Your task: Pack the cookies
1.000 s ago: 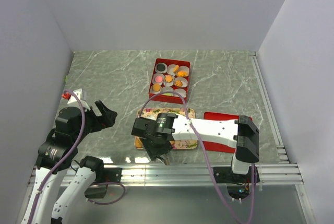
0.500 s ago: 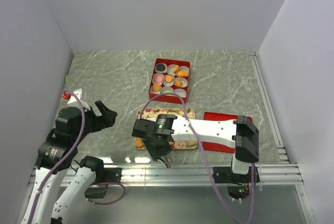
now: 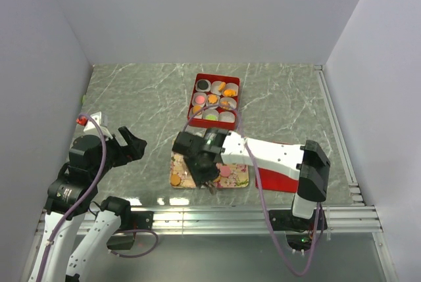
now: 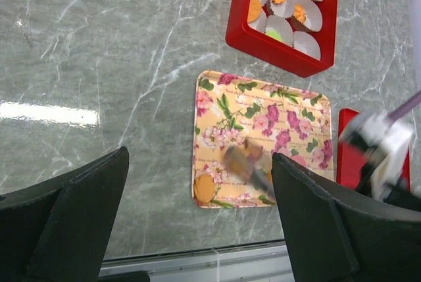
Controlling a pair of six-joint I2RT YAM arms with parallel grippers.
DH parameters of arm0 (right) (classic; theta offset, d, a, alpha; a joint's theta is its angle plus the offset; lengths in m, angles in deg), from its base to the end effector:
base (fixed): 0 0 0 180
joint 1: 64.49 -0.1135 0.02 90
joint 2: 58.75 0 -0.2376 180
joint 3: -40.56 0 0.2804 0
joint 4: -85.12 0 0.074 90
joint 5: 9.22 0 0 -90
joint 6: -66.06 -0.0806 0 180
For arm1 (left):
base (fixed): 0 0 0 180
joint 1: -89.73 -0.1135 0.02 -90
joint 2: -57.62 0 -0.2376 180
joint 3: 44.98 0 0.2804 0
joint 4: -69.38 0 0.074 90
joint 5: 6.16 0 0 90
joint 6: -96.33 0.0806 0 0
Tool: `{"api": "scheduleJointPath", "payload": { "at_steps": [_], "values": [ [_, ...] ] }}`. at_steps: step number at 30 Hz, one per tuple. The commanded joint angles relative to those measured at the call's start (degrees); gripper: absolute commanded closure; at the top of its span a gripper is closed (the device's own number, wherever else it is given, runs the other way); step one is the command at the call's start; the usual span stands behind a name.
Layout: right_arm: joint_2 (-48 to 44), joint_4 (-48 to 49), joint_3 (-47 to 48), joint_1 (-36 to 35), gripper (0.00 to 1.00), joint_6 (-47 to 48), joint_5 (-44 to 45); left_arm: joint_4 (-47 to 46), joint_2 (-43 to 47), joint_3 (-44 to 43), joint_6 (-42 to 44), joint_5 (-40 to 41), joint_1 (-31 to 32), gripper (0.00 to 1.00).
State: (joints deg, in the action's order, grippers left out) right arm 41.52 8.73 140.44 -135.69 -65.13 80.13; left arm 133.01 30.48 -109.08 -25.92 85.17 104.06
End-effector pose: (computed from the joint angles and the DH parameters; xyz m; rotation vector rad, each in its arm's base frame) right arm 0.1210 0.3582 0.1949 -0.7807 2.9049 0.2991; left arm 0.1659 -0.0404 0.3211 -0.3372 2.0433 -0.4829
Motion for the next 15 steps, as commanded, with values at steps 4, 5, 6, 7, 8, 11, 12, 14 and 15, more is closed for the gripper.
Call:
{"api": "scheduleJointPath", "payload": {
  "at_steps": [4, 5, 6, 7, 8, 11, 12, 14, 15],
  "values": [
    [-5.17, -3.38, 7.04, 10.62, 0.62, 5.40, 2.23, -1.96, 0.15, 0.07, -0.18, -0.18, -0.62, 0.04],
    [-5.08, -3.90, 8.87, 11.77, 0.61, 5.94, 2.40, -1.96, 0.15, 0.07, -0.18, -0.18, -0.70, 0.05],
    [-4.74, -5.04, 9.76, 12.74, 0.62, 6.64, 2.75, -1.96, 0.15, 0.07, -0.18, -0.18, -0.88, 0.04],
    [-4.56, -5.66, 10.73, 14.49, 0.62, 7.95, 3.36, -1.87, 0.15, 0.07, -0.18, -0.18, -0.97, 0.04],
    [-4.21, -6.19, 12.39, 15.47, 0.61, 8.49, 3.72, -1.96, 0.24, 0.07, -0.27, -0.18, -1.05, 0.04],
    [-3.59, -7.60, 14.07, 19.85, 0.61, 10.34, 4.51, -1.87, 0.15, 0.07, -0.18, -0.18, -1.41, 0.04],
    [-3.59, -7.51, 14.16, 21.26, 0.62, 10.69, 4.42, -1.87, 0.15, -0.02, -0.18, -0.18, -1.49, 0.04],
    [-3.50, -6.99, 13.99, 25.03, 0.61, 11.39, 3.99, -1.87, 0.15, 0.07, -0.18, -0.18, -1.67, 0.04],
    [-3.33, -6.38, 13.99, 26.27, 0.62, 11.48, 3.46, -1.87, 0.07, 0.07, -0.18, -0.27, -1.84, 0.04]
  ]
}}
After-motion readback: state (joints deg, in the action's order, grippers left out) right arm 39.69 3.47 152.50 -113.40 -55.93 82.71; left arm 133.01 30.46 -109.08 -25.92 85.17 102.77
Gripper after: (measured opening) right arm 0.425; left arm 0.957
